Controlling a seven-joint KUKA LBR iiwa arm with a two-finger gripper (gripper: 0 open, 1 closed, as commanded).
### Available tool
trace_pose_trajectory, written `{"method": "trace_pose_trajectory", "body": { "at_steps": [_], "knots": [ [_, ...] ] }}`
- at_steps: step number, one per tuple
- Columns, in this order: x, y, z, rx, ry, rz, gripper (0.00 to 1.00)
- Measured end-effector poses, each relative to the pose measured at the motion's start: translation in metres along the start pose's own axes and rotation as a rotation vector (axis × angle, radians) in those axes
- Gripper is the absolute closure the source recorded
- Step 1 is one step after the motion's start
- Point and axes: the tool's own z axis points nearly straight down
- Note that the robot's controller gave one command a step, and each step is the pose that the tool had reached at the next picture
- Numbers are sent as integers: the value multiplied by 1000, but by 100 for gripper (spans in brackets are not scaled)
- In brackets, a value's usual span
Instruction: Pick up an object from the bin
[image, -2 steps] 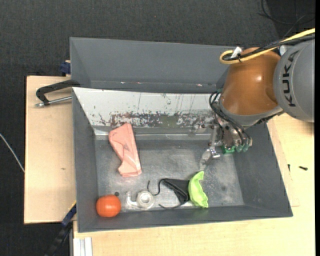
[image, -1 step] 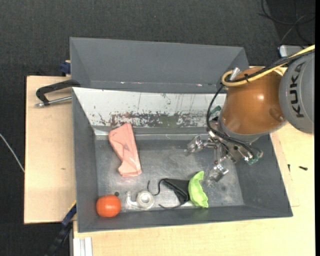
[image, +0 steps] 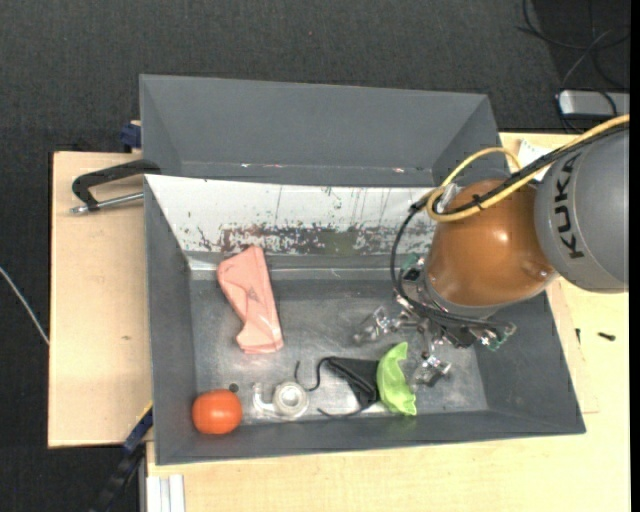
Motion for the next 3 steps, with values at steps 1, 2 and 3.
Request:
{"method": "trace_pose_trajectory", "body": {
  "at_steps": [1, 2, 3],
  "knots": [
    [12, 1, 25, -2, 2, -158, 0],
    [9, 5, 29, 6, -2, -409, 100],
    [9, 5, 29, 6, -2, -408, 100]
  ]
}}
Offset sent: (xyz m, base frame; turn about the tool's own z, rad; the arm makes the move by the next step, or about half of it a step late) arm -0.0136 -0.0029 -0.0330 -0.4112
